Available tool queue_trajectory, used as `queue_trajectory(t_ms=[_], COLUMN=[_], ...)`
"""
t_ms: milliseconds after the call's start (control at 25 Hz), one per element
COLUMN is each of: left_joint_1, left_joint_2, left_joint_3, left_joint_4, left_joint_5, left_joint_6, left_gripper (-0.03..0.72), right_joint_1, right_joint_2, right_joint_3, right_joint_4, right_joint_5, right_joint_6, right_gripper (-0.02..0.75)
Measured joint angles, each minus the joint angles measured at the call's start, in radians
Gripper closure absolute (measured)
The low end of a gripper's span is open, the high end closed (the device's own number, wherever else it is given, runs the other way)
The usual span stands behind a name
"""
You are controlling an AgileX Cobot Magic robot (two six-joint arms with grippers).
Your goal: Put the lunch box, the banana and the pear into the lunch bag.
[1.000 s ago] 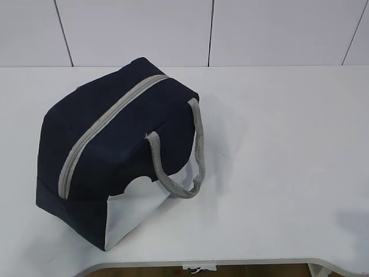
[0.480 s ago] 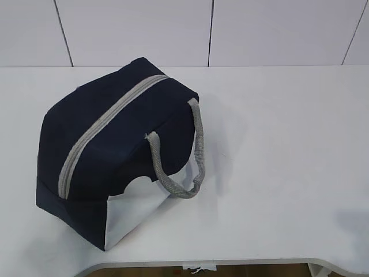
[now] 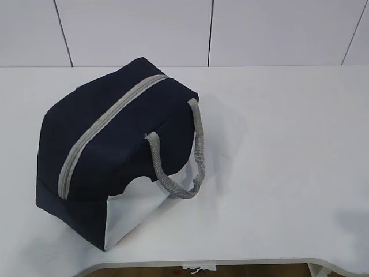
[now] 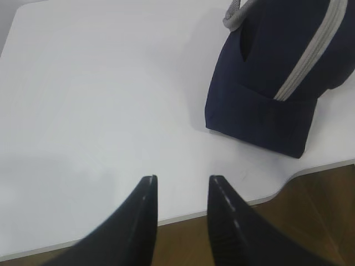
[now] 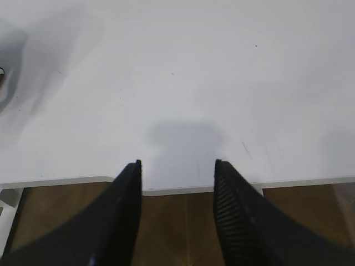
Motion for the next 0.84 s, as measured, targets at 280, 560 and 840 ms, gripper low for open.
queue_trajectory(t_ms=[280,560,840], left_joint_1=[0.0,0.0,0.0], left_joint_2=[0.0,0.0,0.0], left_joint_3=[0.0,0.0,0.0], left_joint_4=[0.0,0.0,0.0], left_joint_5=[0.0,0.0,0.0], left_joint_6=[0.0,0.0,0.0], left_gripper=[0.453,0.452,0.452], right_joint_1=[0.0,0.0,0.0], right_joint_2=[0.0,0.0,0.0], right_joint_3=[0.0,0.0,0.0], right_joint_4=[0.0,0.0,0.0], right_joint_5=[0.0,0.0,0.0], right_joint_6=[0.0,0.0,0.0], right_gripper=[0.396,0.396,0.396])
